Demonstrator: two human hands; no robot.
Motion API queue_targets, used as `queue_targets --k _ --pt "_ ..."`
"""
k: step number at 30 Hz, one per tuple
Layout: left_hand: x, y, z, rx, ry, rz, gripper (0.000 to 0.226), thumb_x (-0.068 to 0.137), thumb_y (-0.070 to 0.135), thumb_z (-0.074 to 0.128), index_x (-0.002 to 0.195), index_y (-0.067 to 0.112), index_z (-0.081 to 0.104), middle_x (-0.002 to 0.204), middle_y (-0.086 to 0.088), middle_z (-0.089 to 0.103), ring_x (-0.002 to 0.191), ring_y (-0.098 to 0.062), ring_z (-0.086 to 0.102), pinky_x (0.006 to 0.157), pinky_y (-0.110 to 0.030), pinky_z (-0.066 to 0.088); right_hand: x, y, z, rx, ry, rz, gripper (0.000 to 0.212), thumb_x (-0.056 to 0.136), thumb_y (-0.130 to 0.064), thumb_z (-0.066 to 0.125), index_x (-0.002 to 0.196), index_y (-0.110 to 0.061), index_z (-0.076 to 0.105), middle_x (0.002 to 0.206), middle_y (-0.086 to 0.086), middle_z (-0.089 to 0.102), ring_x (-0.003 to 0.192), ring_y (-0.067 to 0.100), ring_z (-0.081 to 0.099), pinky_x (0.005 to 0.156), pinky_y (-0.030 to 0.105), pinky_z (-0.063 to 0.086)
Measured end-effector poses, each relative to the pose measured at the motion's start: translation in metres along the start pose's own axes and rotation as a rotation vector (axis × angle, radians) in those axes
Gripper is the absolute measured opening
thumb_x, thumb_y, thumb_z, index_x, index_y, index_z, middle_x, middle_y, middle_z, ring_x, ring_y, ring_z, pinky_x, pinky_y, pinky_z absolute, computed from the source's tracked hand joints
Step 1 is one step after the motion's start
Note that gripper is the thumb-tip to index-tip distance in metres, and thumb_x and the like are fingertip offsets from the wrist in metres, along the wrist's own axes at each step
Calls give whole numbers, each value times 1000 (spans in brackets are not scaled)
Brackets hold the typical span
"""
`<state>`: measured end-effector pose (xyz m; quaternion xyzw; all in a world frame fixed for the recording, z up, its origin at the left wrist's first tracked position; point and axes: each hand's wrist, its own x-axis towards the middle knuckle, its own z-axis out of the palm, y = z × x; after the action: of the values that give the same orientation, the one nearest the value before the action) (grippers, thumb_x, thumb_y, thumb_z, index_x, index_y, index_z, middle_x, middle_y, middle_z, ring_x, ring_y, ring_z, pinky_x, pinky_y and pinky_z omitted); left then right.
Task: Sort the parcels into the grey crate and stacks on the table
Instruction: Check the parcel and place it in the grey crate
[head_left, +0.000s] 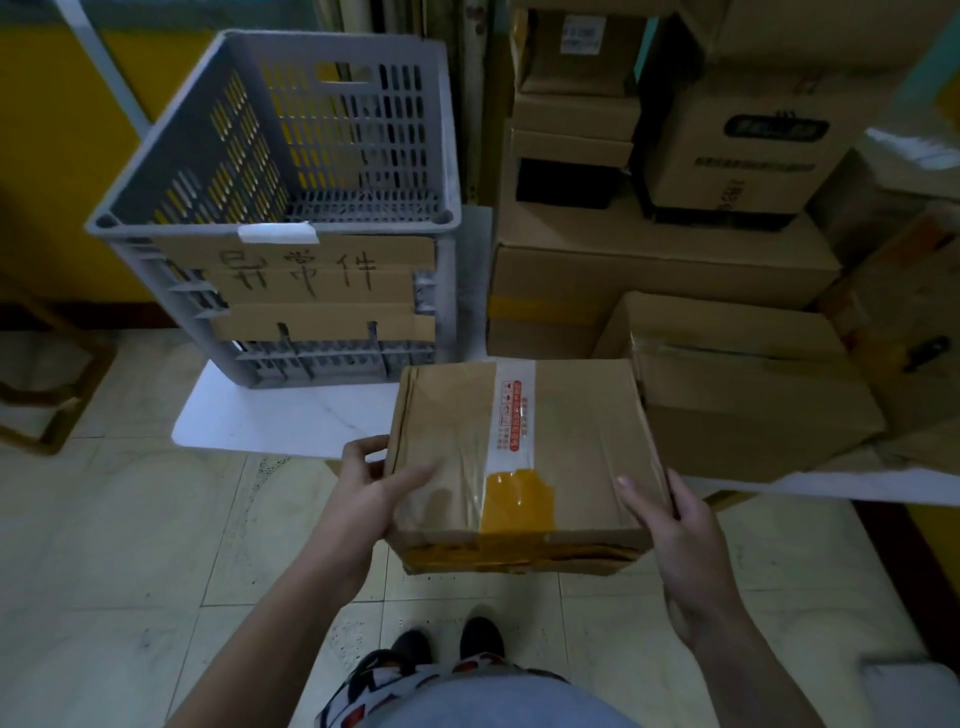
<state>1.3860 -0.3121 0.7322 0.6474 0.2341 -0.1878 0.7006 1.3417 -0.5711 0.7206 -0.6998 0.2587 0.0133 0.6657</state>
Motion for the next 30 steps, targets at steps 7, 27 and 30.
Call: queue_targets --k 7,27,30 --pt "-4 -1 2 61 21 -31 75 82 30 78 146 29 38 127 -1 59 110 -27 63 94 -52 55 -5 -13 -5 34 -48 22 26 91 -13 65 105 -34 59 105 -5 70 95 15 68 81 37 55" --pt "9 22 3 134 0 -51 83 81 43 77 149 26 31 131 -7 55 111 -29 60 93 -51 54 4 -27 2 -121 -19 67 44 87 -26 74 122 -23 49 108 -4 63 96 19 64 77 41 56" --pt "9 23 5 115 1 -29 73 84 42 74 145 25 38 128 -6 57 110 -27 60 97 -50 52 4 -29 1 -139 -43 56 39 87 -25 74 121 -24 55 109 -3 67 97 19 66 82 42 57"
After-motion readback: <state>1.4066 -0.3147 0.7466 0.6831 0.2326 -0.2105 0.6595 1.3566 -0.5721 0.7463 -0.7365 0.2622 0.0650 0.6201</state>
